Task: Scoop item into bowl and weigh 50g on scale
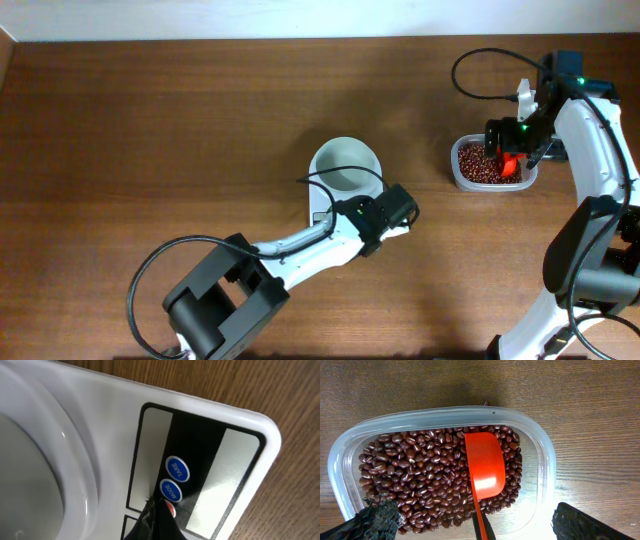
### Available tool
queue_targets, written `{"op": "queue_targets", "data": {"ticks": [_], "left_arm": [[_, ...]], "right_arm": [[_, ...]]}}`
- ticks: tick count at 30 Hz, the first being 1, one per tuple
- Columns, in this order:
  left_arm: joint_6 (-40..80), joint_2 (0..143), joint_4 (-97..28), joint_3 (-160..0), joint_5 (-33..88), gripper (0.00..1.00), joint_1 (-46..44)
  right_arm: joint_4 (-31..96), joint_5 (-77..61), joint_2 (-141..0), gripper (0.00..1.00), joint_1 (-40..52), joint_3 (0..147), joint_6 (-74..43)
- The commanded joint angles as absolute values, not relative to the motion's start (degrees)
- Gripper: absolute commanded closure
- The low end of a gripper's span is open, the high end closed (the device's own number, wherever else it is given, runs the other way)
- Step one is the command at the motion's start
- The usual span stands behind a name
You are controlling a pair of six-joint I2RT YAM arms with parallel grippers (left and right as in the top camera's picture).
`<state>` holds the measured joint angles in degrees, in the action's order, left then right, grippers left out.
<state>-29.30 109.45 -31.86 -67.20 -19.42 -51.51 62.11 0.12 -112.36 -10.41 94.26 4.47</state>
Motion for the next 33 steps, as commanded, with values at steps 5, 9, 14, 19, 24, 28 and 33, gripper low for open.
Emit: {"op": "queue_targets", "data": {"ticks": [5, 9, 14, 19, 24, 28, 33], "left_arm": [[-34.3, 110.1, -37.4, -64.6, -5.1, 1.00, -51.8], [-34.4, 109.8, -37.5, -64.6, -5.4, 1.00, -51.6], [-34.3, 109.9, -36.7, -64.5, -7.2, 1.00, -51.1], [-34.3, 110.5, -35.9, -64.5, -8.5, 1.00, -50.0], [-34.3, 113.1, -34.6, -64.5, -10.8, 1.00, -49.9], [-34.3, 113.1, -35.6, -64.5, -12.4, 1.00, -49.8], [-34.0, 113.6, -34.2, -64.5, -12.9, 1.00, -49.4]], "right_arm": [[62.1, 0.5, -112.0, 0.01, -10.6, 93.9, 4.1], [62.1, 0.5, -112.0, 0.01, -10.6, 93.9, 4.1], [62.1, 0.5, -112.0, 0.01, -10.6, 93.9, 4.1], [62.1, 0.5, -112.0, 0.01, -10.6, 93.9, 4.1], [62.1, 0.5, -112.0, 0.01, -10.6, 93.9, 4.1], [62.1, 0.5, -112.0, 0.01, -10.6, 93.9, 4.1], [62.1, 0.5, -112.0, 0.01, -10.6, 93.9, 4.1]]}}
